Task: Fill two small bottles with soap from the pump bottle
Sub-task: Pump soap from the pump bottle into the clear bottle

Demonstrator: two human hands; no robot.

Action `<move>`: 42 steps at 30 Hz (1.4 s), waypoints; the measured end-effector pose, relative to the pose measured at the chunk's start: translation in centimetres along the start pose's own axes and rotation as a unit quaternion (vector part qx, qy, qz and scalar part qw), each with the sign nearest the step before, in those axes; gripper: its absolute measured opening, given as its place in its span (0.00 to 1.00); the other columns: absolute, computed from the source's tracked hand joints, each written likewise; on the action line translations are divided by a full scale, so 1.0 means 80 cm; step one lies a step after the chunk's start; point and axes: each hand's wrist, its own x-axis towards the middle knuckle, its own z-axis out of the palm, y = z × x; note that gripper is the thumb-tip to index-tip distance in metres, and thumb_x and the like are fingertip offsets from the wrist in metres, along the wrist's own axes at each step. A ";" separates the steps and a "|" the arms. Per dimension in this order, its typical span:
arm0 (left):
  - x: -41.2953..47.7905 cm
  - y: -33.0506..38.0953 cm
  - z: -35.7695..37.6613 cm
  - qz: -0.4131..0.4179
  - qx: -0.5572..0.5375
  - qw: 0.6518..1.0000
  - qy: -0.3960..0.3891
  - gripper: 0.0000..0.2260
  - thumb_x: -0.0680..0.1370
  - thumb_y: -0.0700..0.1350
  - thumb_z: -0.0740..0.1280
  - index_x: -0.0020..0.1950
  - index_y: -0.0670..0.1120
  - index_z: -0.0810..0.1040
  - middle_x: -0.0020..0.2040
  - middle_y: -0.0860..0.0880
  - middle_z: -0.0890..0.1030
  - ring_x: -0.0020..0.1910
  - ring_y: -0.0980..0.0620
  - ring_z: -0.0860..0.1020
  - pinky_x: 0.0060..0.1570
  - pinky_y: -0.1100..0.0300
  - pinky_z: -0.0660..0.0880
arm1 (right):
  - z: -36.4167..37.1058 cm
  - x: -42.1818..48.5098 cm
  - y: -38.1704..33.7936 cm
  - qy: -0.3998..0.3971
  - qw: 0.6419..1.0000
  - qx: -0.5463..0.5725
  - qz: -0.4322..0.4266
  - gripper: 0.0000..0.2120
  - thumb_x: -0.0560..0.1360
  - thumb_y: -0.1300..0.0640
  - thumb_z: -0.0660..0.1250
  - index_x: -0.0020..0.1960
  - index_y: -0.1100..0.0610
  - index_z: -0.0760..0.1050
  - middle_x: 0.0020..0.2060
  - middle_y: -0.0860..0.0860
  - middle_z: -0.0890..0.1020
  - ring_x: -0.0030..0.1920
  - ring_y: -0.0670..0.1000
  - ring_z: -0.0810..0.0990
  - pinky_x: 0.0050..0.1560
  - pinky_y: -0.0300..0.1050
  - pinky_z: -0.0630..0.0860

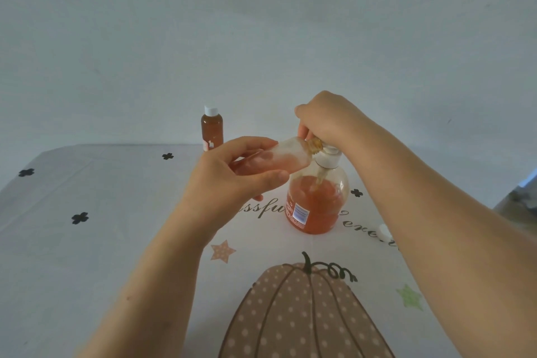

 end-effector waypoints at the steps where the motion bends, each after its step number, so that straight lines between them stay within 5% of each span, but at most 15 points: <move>1: 0.000 0.000 0.000 -0.001 -0.001 1.000 -0.001 0.17 0.66 0.42 0.80 0.51 0.58 0.83 0.47 0.55 0.85 0.33 0.55 0.82 0.37 0.64 0.79 | 0.000 0.000 0.001 0.003 1.000 0.003 0.000 0.16 0.77 0.59 0.59 0.40 0.57 0.84 0.41 0.54 0.87 0.45 0.58 0.84 0.55 0.51 0.79; 10: -0.002 0.001 0.002 0.007 -0.033 0.999 0.000 0.18 0.66 0.40 0.80 0.50 0.57 0.84 0.50 0.53 0.86 0.39 0.54 0.83 0.38 0.60 0.79 | -0.009 -0.008 -0.008 0.007 1.000 0.002 0.003 0.16 0.76 0.60 0.58 0.48 0.61 0.85 0.44 0.55 0.88 0.40 0.56 0.82 0.55 0.51 0.79; 18: -0.002 0.001 0.002 0.005 -0.035 0.999 0.002 0.18 0.66 0.41 0.80 0.52 0.56 0.84 0.49 0.53 0.86 0.35 0.53 0.82 0.40 0.59 0.80 | -0.015 -0.005 -0.011 -0.011 1.000 -0.019 0.000 0.16 0.79 0.61 0.58 0.49 0.61 0.85 0.45 0.56 0.87 0.47 0.58 0.85 0.55 0.50 0.79; 23: 0.001 -0.003 0.001 -0.015 -0.032 0.999 -0.012 0.19 0.65 0.43 0.80 0.53 0.56 0.84 0.49 0.53 0.86 0.37 0.50 0.83 0.45 0.53 0.82 | -0.010 -0.002 -0.002 -0.015 1.000 0.008 -0.021 0.16 0.83 0.58 0.57 0.56 0.64 0.82 0.39 0.54 0.80 0.43 0.56 0.78 0.43 0.45 0.76; 27: 0.003 -0.005 -0.003 -0.021 -0.015 1.000 -0.015 0.19 0.65 0.43 0.80 0.55 0.53 0.84 0.47 0.52 0.86 0.36 0.50 0.84 0.41 0.59 0.80 | -0.001 0.001 -0.001 -0.040 0.999 -0.017 0.008 0.16 0.79 0.61 0.57 0.45 0.59 0.84 0.43 0.56 0.86 0.44 0.59 0.82 0.52 0.48 0.77; 32: 0.003 -0.005 -0.001 -0.020 -0.017 1.000 -0.012 0.19 0.66 0.42 0.80 0.54 0.54 0.84 0.48 0.53 0.86 0.40 0.49 0.84 0.41 0.57 0.81 | -0.001 0.005 0.000 -0.018 1.000 -0.010 0.017 0.16 0.78 0.59 0.58 0.48 0.59 0.85 0.46 0.55 0.87 0.45 0.57 0.83 0.50 0.47 0.76; 38: -0.003 0.002 0.002 -0.009 -0.042 0.999 -0.004 0.17 0.67 0.40 0.79 0.51 0.56 0.83 0.48 0.52 0.86 0.37 0.54 0.83 0.39 0.62 0.80 | -0.012 -0.003 -0.009 0.033 0.998 -0.060 -0.011 0.14 0.77 0.59 0.57 0.48 0.59 0.83 0.41 0.53 0.85 0.34 0.53 0.76 0.35 0.42 0.68; 42: -0.005 0.004 0.003 -0.009 -0.049 0.999 -0.004 0.17 0.67 0.41 0.79 0.53 0.55 0.83 0.47 0.52 0.86 0.37 0.54 0.83 0.40 0.62 0.79 | -0.016 -0.003 -0.011 0.032 0.997 -0.070 -0.016 0.14 0.78 0.59 0.57 0.49 0.59 0.82 0.41 0.53 0.85 0.34 0.54 0.77 0.35 0.42 0.67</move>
